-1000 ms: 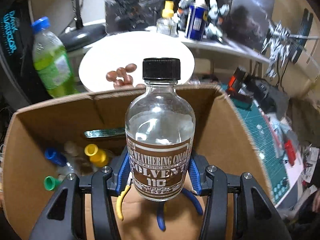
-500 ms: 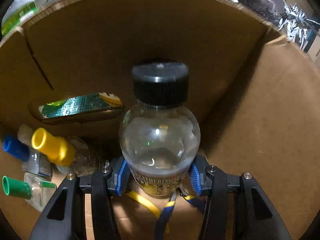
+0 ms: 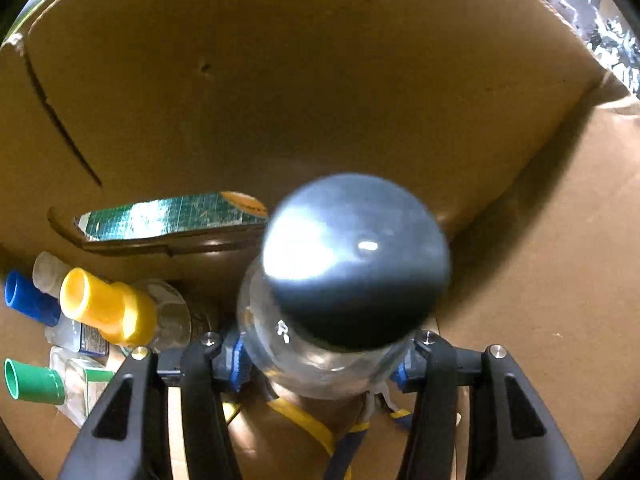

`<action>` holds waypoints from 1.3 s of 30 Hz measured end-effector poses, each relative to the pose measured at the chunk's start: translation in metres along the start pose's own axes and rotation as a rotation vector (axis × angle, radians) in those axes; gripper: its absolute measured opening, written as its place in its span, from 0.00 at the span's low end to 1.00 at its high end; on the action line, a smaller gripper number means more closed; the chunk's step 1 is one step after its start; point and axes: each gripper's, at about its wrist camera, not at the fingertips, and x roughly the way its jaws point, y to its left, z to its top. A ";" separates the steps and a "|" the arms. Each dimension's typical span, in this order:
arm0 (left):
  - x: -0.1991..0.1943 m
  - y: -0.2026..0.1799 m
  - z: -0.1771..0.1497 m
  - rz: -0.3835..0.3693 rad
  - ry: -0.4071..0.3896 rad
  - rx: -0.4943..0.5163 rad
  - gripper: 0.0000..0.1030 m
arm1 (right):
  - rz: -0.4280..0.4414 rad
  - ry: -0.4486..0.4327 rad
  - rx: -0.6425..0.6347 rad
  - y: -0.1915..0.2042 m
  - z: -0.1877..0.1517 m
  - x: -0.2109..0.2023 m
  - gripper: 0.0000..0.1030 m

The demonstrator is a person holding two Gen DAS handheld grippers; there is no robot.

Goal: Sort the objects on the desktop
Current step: 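Lower the bottle inside the box, open the left gripper and withdraw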

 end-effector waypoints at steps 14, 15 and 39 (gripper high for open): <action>-0.079 0.037 -0.029 0.089 0.080 -0.026 0.38 | -0.034 -0.004 0.103 -0.023 -0.033 -0.015 0.82; -0.078 0.036 -0.027 0.091 0.082 -0.024 0.37 | -0.036 0.000 0.108 -0.024 -0.036 -0.015 0.82; -0.056 -0.002 0.013 0.072 0.066 0.085 0.00 | -0.035 -0.012 0.116 -0.024 -0.042 -0.022 0.82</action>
